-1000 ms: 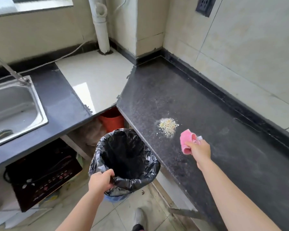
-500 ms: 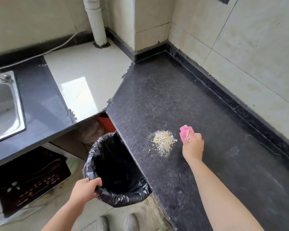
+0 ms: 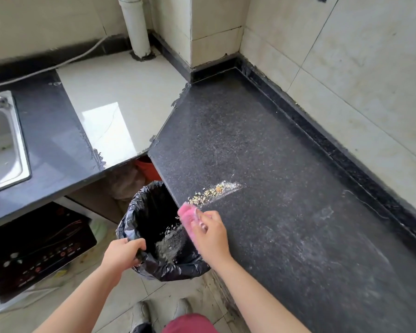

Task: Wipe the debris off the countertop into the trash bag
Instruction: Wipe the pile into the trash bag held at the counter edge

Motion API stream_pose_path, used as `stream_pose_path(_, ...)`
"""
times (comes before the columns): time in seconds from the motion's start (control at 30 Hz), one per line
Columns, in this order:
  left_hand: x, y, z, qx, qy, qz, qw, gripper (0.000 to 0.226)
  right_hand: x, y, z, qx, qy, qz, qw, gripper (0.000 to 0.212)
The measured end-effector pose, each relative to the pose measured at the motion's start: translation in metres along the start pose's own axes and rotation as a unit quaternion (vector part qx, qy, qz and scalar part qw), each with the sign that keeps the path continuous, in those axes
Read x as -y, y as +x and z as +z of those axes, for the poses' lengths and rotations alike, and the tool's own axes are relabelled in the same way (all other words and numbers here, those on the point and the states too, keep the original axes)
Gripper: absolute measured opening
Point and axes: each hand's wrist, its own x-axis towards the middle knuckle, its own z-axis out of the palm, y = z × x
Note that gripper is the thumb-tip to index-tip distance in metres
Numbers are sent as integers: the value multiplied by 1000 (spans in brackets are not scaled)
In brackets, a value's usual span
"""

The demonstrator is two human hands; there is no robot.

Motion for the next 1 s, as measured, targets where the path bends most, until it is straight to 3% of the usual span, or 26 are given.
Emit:
stream_pose_path(0.1,-1,3,1,-2,3,3,1000,20,-4,30,-38,-51,19,56,997,31)
stream_pose_path(0.27,-1,5,1,2,6,3,1000,21,-46,98,-111,-220,-9,171,960,26)
stream_pose_path(0.4,0,10,1,7,16,20,1000,22,-68,131,-133,-249,-89,225,938,33)
stream_pose_path(0.63,-5,13,-5,10,19,32,999,22,-42,114,-59,-169,-199,60,963,27)
stream_pose_path(0.77,-11,10,-9,16,18,24,999,23,-28,80,-15,-96,-182,-17,978,26)
stream_pose_path(0.87,-13,8,-12,16,16,22,999,24,-19,50,20,-2,-208,-102,973,30)
stream_pose_path(1.0,-12,7,-16,8,16,25,1000,21,3,12,50,88,-154,-196,964,44)
